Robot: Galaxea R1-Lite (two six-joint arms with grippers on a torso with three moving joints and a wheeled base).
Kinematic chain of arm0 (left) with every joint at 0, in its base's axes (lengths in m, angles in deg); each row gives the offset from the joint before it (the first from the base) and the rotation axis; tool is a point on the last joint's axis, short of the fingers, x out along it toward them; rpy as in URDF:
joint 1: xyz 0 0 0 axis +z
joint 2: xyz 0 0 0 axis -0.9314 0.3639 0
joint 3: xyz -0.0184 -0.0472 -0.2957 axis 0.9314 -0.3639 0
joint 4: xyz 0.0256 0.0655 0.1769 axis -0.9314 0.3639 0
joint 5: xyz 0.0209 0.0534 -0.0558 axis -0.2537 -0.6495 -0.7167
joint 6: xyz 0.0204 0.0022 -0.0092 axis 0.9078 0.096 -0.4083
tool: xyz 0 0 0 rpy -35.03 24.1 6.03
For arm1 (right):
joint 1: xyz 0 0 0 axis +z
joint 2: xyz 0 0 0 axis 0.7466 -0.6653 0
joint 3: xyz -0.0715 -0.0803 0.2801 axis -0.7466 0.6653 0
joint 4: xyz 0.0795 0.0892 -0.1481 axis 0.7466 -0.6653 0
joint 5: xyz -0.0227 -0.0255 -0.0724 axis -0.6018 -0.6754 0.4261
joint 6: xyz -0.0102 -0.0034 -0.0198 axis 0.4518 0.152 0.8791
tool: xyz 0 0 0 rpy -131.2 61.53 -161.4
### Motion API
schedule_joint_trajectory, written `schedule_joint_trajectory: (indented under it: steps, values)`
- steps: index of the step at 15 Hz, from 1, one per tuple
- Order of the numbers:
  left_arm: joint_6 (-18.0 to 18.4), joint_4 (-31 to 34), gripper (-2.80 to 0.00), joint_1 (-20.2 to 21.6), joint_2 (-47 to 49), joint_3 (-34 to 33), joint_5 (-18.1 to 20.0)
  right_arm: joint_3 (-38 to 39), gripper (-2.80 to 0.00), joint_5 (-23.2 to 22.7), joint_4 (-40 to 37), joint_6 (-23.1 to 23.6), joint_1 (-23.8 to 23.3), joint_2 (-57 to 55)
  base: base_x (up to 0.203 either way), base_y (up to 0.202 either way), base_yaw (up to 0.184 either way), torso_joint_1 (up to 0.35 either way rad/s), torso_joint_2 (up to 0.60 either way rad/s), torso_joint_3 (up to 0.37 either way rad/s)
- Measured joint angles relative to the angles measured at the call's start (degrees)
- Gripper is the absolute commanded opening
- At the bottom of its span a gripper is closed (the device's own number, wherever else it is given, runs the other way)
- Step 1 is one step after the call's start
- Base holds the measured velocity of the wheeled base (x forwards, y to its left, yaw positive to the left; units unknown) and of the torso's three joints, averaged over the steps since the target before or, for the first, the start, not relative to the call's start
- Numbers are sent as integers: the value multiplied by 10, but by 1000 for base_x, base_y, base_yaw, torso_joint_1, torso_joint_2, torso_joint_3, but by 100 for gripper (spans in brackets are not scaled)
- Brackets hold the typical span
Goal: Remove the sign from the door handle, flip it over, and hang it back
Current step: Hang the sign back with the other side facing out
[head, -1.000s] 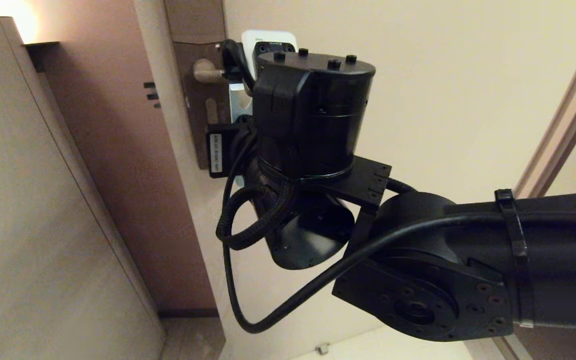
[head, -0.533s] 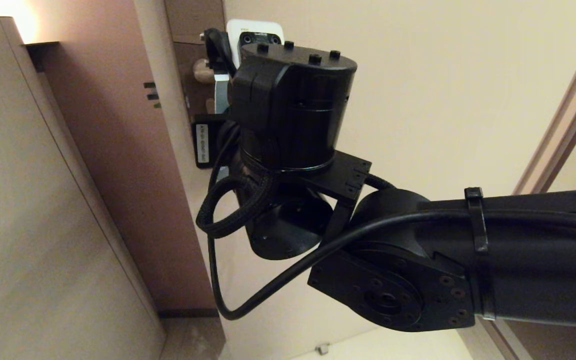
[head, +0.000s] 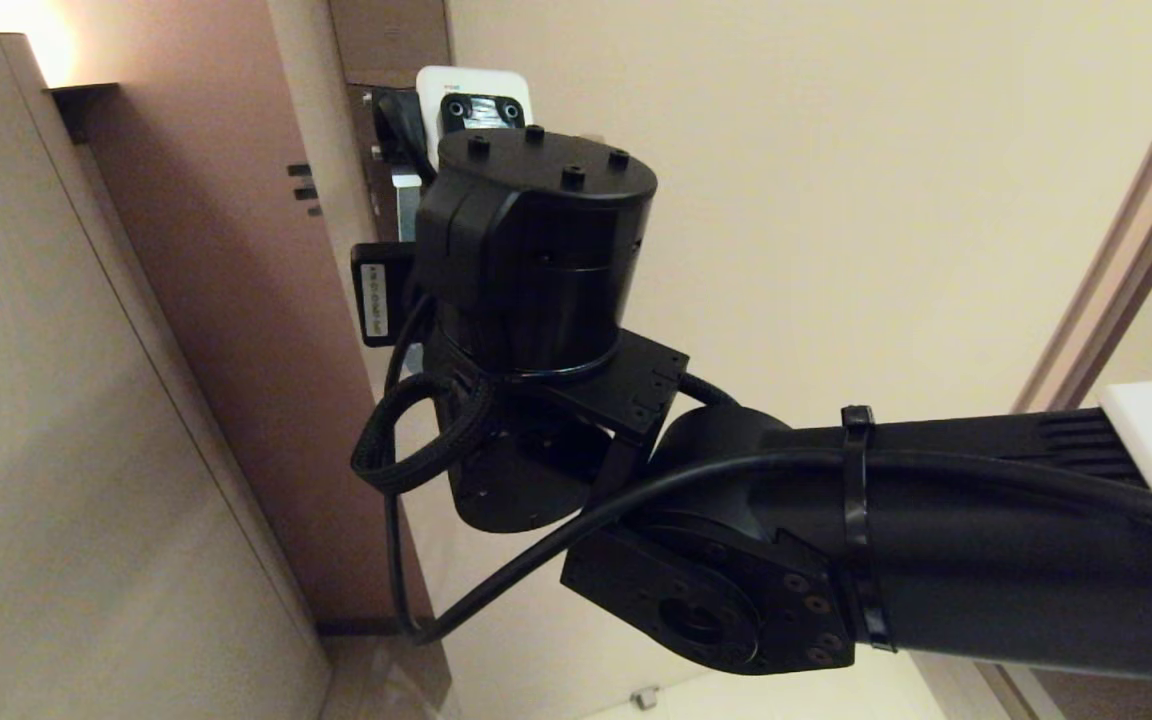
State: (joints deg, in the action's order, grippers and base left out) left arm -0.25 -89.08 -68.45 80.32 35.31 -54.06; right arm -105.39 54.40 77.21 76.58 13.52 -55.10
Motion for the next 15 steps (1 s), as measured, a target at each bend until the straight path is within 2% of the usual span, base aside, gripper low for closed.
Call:
schedule_joint_trajectory:
  steps: [15]
  values:
    - [0,0,-280,0,0,0,0,-71,-280,-6,9,14,2,-61,0,0,0,0,0,0]
